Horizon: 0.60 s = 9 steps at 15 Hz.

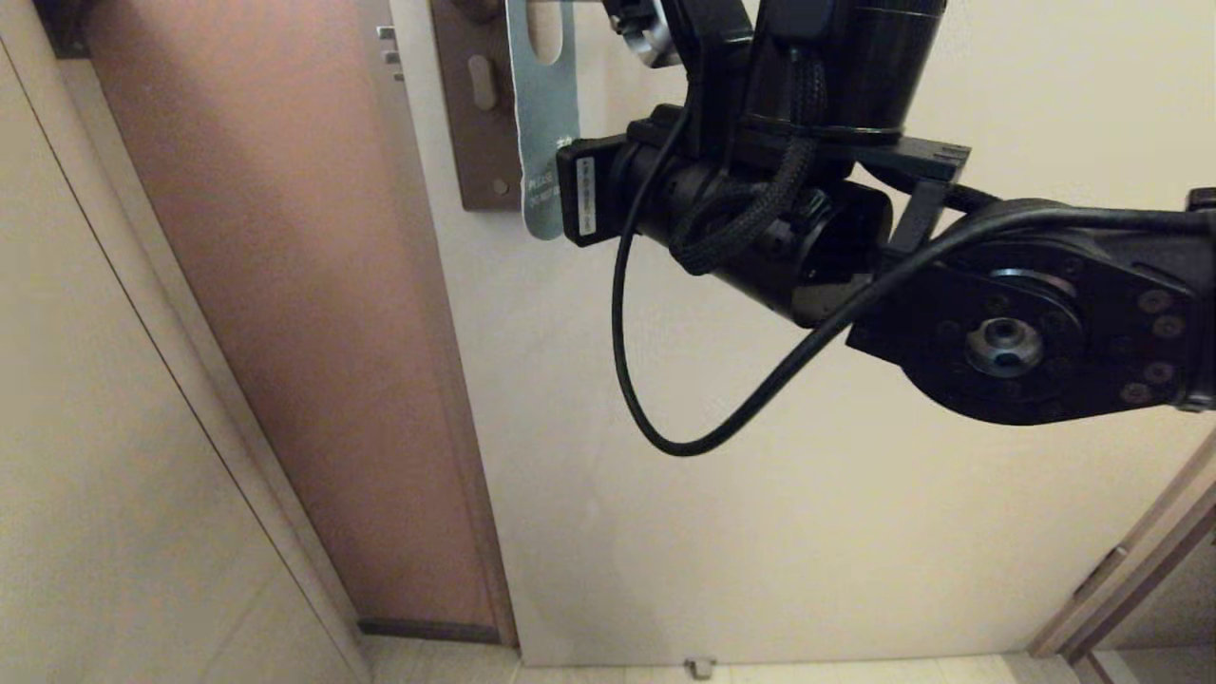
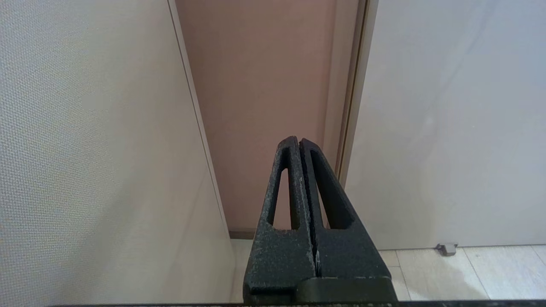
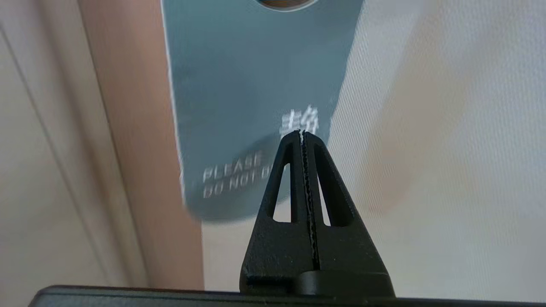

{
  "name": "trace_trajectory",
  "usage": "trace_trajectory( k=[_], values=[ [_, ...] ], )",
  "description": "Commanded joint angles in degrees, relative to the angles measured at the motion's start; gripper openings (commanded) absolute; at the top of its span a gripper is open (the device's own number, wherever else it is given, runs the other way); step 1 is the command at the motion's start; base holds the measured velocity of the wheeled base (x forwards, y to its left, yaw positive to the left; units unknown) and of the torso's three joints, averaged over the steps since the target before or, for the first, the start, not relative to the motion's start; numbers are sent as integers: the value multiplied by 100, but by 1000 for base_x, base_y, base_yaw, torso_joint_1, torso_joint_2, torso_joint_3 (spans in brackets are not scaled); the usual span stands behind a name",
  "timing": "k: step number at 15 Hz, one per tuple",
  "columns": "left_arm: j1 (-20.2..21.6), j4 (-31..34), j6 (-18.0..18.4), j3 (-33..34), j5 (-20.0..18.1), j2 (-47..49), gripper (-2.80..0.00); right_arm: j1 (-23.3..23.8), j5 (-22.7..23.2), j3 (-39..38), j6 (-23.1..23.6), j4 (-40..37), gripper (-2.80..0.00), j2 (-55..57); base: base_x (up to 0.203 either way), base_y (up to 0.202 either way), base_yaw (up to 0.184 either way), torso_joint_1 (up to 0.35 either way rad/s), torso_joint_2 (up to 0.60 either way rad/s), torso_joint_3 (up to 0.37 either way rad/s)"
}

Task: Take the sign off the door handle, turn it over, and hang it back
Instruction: Hang the sign back with the other side facing out

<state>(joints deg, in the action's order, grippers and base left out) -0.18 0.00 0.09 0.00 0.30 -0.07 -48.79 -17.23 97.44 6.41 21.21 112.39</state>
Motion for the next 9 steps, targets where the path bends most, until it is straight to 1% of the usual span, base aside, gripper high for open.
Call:
trace_trajectory(
  k=[1, 3, 6, 9],
  values=[
    [1, 0, 0, 0, 5, 7, -280, 18, -9, 113, 43, 150, -280, 300, 0, 0, 0, 0, 0, 0],
    [1, 0, 0, 0, 5, 7, -280, 18, -9, 189, 79, 314, -280, 458, 0, 0, 0, 0, 0, 0],
    [1, 0, 0, 0, 5, 7, -280, 10, 10, 496, 88, 652, -280, 788, 0, 0, 0, 0, 0, 0],
    [1, 0, 0, 0, 5, 7, -280, 10, 184, 601, 155, 919, -280, 934, 0, 0, 0, 0, 0, 0]
  ],
)
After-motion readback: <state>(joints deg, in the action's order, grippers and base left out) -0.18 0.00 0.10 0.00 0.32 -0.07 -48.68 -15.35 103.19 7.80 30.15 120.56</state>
